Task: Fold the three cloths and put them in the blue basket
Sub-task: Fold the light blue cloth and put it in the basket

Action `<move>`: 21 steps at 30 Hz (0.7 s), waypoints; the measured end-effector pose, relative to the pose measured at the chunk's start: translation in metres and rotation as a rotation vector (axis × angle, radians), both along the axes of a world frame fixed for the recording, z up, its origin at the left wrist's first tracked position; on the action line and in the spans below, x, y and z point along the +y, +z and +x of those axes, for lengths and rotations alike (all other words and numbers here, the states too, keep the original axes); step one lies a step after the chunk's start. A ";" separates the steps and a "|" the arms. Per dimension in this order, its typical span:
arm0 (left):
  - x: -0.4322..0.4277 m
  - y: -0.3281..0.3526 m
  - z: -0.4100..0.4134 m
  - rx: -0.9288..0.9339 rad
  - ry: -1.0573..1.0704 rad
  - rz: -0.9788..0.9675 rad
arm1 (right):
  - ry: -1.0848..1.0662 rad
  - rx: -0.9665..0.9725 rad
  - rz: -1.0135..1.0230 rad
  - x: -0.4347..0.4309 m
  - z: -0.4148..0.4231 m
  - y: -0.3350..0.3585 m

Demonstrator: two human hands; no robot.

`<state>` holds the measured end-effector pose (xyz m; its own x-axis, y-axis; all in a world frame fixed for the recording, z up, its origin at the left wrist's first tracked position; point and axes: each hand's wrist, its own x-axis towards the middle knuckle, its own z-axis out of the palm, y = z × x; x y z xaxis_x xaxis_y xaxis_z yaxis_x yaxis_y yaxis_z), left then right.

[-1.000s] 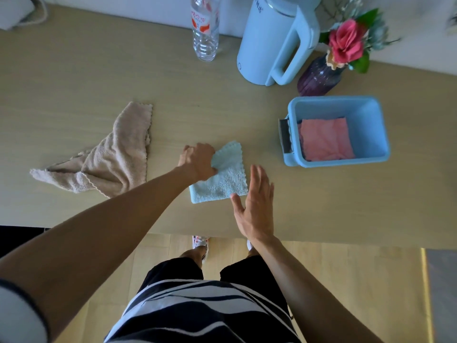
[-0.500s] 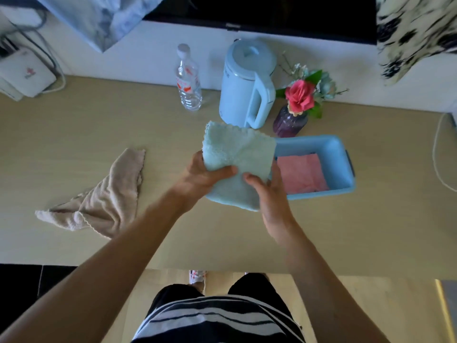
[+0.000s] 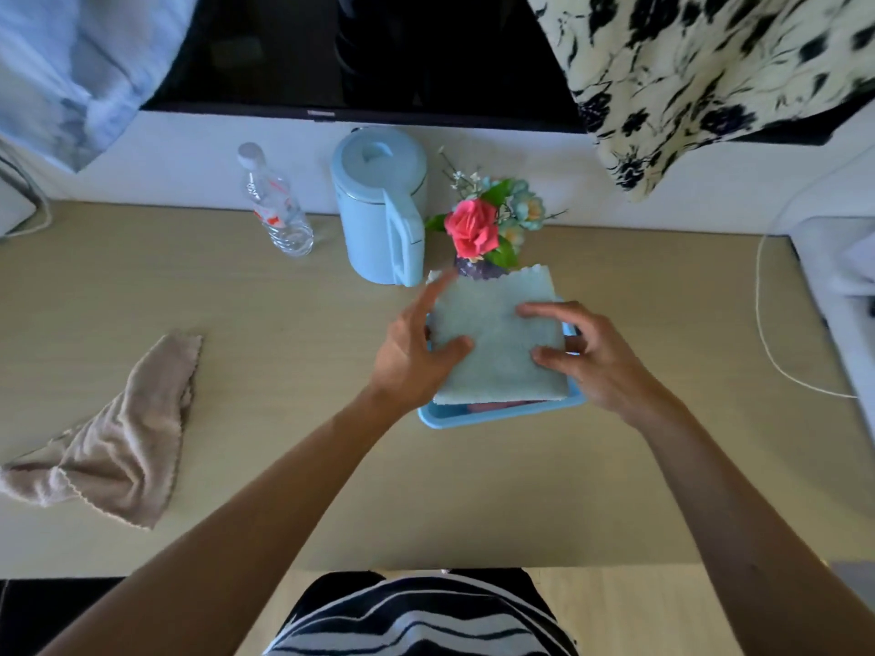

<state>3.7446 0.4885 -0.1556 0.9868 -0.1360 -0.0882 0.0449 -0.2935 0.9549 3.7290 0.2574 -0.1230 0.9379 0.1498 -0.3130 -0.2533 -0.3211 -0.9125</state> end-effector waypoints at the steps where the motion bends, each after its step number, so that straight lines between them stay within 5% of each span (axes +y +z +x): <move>1: -0.006 -0.004 0.002 -0.006 -0.026 0.085 | 0.033 0.013 -0.091 -0.007 0.005 -0.005; 8: -0.039 -0.051 0.011 0.173 -0.196 0.389 | 0.310 -0.024 -0.817 -0.016 0.037 -0.050; 21: -0.078 -0.106 0.022 0.331 -0.261 0.589 | 0.505 -0.031 -1.190 0.006 0.043 -0.098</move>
<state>3.7664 0.4105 -0.2616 0.8373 -0.2015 -0.5083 0.1624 -0.7961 0.5830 3.7721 0.2634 -0.2211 0.8686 0.1330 -0.4773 0.1491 -0.9888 -0.0041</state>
